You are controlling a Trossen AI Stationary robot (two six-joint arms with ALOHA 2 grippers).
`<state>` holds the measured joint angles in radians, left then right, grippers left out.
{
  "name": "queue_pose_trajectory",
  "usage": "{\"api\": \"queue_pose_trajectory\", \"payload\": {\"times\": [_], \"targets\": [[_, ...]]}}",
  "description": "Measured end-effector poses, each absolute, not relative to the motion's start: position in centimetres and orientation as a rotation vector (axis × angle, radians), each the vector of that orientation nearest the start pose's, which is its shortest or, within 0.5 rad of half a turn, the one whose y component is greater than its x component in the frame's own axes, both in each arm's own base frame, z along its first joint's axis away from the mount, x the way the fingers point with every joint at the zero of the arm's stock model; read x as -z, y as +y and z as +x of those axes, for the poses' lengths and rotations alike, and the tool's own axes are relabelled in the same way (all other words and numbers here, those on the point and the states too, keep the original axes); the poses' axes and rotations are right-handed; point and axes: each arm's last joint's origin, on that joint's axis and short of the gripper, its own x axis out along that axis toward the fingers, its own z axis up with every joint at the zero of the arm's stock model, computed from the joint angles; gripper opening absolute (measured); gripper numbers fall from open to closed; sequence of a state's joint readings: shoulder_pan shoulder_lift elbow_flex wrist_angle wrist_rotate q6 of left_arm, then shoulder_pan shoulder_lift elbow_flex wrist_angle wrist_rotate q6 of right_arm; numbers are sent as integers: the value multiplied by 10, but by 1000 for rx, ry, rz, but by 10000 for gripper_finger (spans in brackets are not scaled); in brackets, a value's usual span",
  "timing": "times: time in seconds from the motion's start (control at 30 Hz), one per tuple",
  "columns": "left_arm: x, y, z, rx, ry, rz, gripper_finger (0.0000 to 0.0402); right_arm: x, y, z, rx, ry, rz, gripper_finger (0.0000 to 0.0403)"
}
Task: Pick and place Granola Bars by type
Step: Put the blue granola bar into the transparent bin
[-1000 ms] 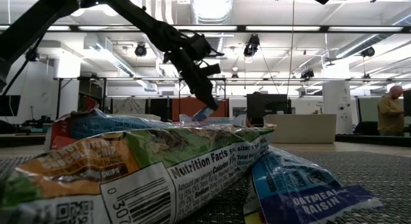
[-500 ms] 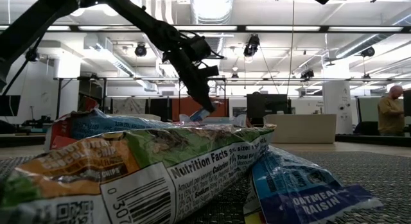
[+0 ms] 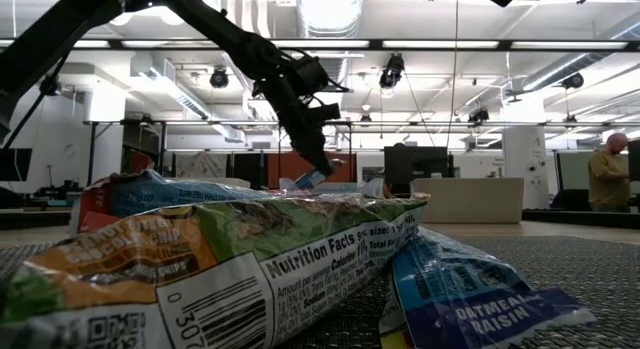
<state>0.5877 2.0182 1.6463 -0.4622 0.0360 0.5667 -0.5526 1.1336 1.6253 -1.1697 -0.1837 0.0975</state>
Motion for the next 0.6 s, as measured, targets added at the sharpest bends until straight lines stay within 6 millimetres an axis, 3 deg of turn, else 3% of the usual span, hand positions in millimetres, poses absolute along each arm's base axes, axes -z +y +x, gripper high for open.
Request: {"api": "queue_pose_trajectory", "payload": {"times": [0.6], "targets": [[-237, 247, 375, -303, 925, 250, 69, -451, -85, 148, 386, 619, 338, 9]]}}
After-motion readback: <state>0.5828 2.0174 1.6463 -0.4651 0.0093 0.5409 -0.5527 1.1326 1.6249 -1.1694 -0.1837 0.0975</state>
